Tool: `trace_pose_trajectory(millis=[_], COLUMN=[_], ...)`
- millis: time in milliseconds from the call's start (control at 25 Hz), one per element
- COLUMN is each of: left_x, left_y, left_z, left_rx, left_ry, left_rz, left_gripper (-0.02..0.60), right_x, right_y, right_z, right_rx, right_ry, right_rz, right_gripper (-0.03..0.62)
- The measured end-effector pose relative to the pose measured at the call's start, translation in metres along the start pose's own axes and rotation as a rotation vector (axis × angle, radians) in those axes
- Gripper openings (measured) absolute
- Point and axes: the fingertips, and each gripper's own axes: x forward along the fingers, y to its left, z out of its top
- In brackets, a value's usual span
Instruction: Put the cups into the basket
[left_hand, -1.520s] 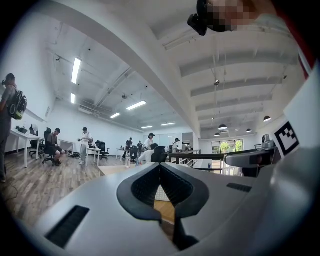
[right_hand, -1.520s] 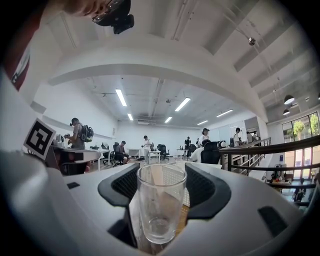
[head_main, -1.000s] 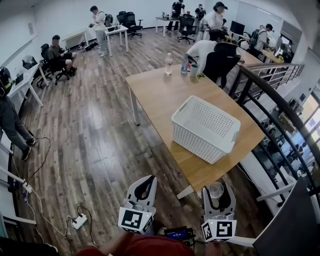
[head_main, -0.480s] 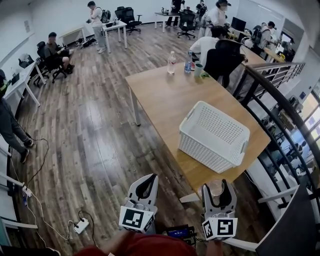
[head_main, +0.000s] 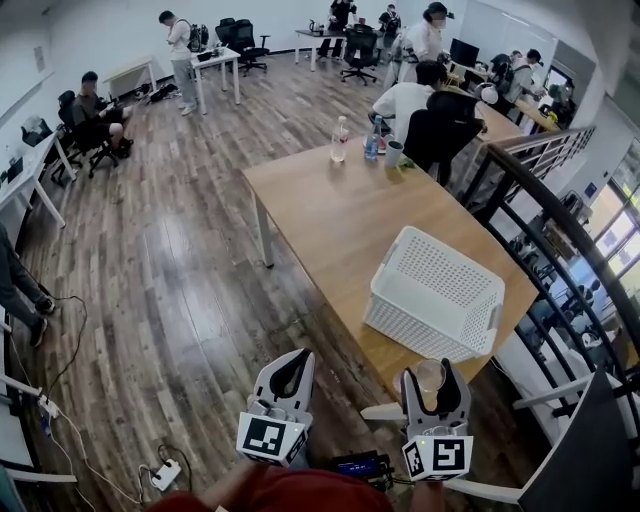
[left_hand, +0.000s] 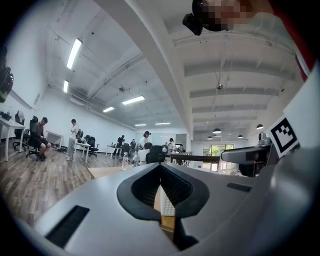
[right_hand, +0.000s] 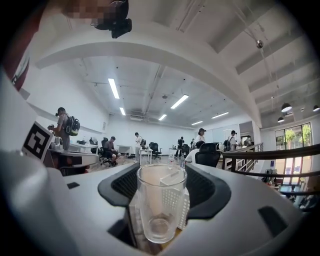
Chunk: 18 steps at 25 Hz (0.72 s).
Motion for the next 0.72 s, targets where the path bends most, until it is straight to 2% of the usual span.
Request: trace_pose_trajectory(millis=[240,440,720], left_x=[0.021,0.035,0.049], left_y=[0.020,0.027,0.030], left_z=[0.002,0.005,-0.009], left_rx=[-0.015,-0.038,-0.026], left_ry=[-0.002,0.010,0.011], left_rz=[-0.073,-0.103,-0.145], left_gripper=[0.007,0.008,0.008], right_x=[0.013,0.018,0.029], right_y=[0.012,0.007,0.005], right_z=[0.006,0.004,-0.004], right_rx=[-0.019,-0.012,-0.002], right_ry=[0.008,0.014,0.018], right_rz=[-0.053,-0.112,-0.133], right_gripper=[0.285,0.285,0.285])
